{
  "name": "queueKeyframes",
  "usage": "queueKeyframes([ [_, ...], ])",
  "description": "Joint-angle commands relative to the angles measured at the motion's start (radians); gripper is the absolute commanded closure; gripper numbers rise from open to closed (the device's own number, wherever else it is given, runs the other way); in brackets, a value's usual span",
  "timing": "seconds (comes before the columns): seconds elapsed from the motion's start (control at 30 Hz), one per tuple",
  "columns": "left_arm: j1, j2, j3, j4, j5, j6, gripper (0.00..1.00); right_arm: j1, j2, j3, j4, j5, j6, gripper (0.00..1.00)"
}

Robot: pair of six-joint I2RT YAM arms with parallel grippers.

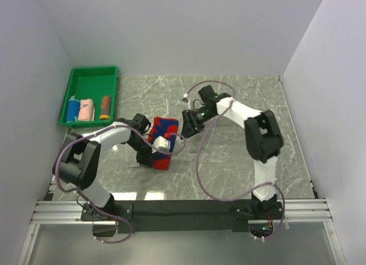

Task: Roll the towels
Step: Roll the towel

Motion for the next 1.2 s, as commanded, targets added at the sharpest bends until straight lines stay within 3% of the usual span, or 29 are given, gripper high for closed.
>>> queueKeyframes([
  [0.0, 0.037, 0.136, -0.006, -0.174, -0.058, 0.035, 0.99, -0.023, -0.147, -0.101, 0.186, 0.165, 0.039, 0.39],
  [0.2, 0.092, 0.244, 0.111, -0.237, -0.011, 0.058, 0.99, -0.073, -0.267, -0.236, 0.228, 0.317, 0.039, 0.39],
  [0.37, 0.133, 0.391, 0.23, -0.323, 0.023, 0.084, 0.99, -0.066, -0.434, -0.345, 0.279, 0.311, -0.001, 0.41],
  [0.47, 0.146, 0.538, 0.325, -0.375, 0.016, 0.075, 0.99, -0.003, -0.456, -0.345, 0.225, 0.357, -0.122, 0.48],
  [0.7, 0.164, 0.677, 0.48, -0.449, 0.019, 0.008, 0.99, 0.185, -0.56, -0.387, 0.185, 0.466, -0.312, 0.54],
  [0.93, 0.184, 0.75, 0.557, -0.489, 0.046, -0.039, 0.99, 0.454, -0.488, -0.351, 0.295, 0.688, -0.331, 0.39],
  [0.97, 0.187, 0.756, 0.566, -0.493, 0.049, -0.045, 0.99, 0.477, -0.468, -0.338, 0.3, 0.706, -0.332, 0.19],
  [1.17, 0.207, 0.779, 0.591, -0.507, 0.071, -0.045, 0.99, 0.633, -0.321, -0.27, 0.4, 0.848, -0.351, 0.22],
])
